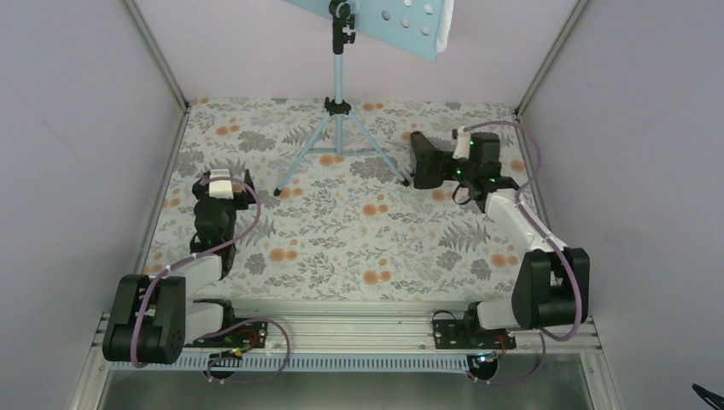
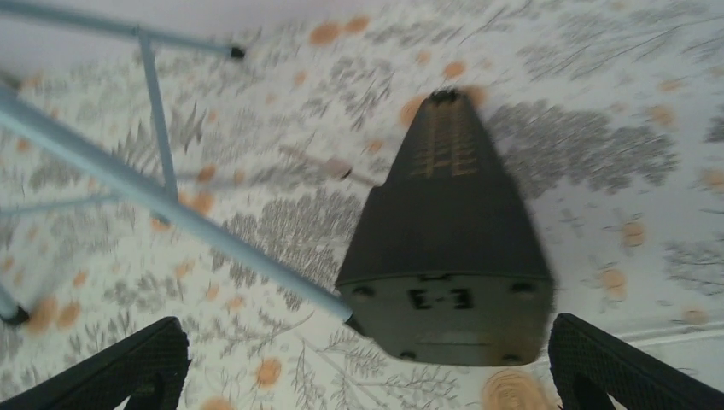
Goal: Pack up the instrument practice props
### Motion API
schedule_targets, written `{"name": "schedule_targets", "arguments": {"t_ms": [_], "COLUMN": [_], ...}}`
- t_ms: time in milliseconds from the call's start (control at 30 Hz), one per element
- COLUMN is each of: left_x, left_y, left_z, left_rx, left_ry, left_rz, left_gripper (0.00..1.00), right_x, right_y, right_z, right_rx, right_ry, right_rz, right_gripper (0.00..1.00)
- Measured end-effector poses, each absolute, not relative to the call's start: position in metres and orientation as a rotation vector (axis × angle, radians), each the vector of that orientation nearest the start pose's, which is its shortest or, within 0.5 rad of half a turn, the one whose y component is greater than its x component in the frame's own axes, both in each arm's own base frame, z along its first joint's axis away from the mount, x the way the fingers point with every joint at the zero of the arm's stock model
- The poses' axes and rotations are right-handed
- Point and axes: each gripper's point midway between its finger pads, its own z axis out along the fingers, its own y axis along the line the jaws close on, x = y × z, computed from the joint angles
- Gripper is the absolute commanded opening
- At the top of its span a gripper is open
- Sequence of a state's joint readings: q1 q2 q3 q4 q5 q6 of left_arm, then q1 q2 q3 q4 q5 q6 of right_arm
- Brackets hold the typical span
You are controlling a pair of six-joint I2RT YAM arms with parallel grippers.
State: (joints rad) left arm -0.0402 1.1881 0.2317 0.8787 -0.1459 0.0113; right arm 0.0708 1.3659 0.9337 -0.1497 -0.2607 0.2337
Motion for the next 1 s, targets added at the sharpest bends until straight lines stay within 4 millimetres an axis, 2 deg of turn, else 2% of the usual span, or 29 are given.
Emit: {"name": "schedule_targets", "arguments": {"t_ms": [100,167,367,667,767,933,1000], "left_x": [0.356,0.356,0.356,0.358,0.358,0.359,0.359], "left_y": [0.009,0.009,0.009,0.009,0.009,0.009,0.009], "left_z": [0.173,0.172,0.172,0.173,0.172,0.170,0.171], "left_rx": [-0.064,-0.063,-0.061,-0.060,-0.060,-0.060,-0.060], "left_ry": [1.650,1.653,1.654,1.653,1.656,1.664,1.663], "left_rz": [0.094,0.094,0.097,0.097,0.097,0.097,0.097], "left_gripper": [1.00,1.00,1.00,1.00,1.00,1.00,1.00], "right_x": [0.414,0.418,0.430,0.444,0.452,0.450,0.450], "right_y": [0.096,0.100,0.090,0.101,0.104,0.101,0.100], "right_z": [0.174,0.162,0.138,0.136,0.125,0.097,0.096], "right_rx": [-0.057,-0.074,-0.069,-0.174,-0.189,-0.193,-0.193], "right_ry": [2.237,2.282,2.362,2.353,2.369,2.436,2.440], "right_rz": [0.450,0.415,0.279,0.236,0.208,0.148,0.133], "right_gripper": [1.00,1.00,1.00,1.00,1.00,1.00,1.00]}}
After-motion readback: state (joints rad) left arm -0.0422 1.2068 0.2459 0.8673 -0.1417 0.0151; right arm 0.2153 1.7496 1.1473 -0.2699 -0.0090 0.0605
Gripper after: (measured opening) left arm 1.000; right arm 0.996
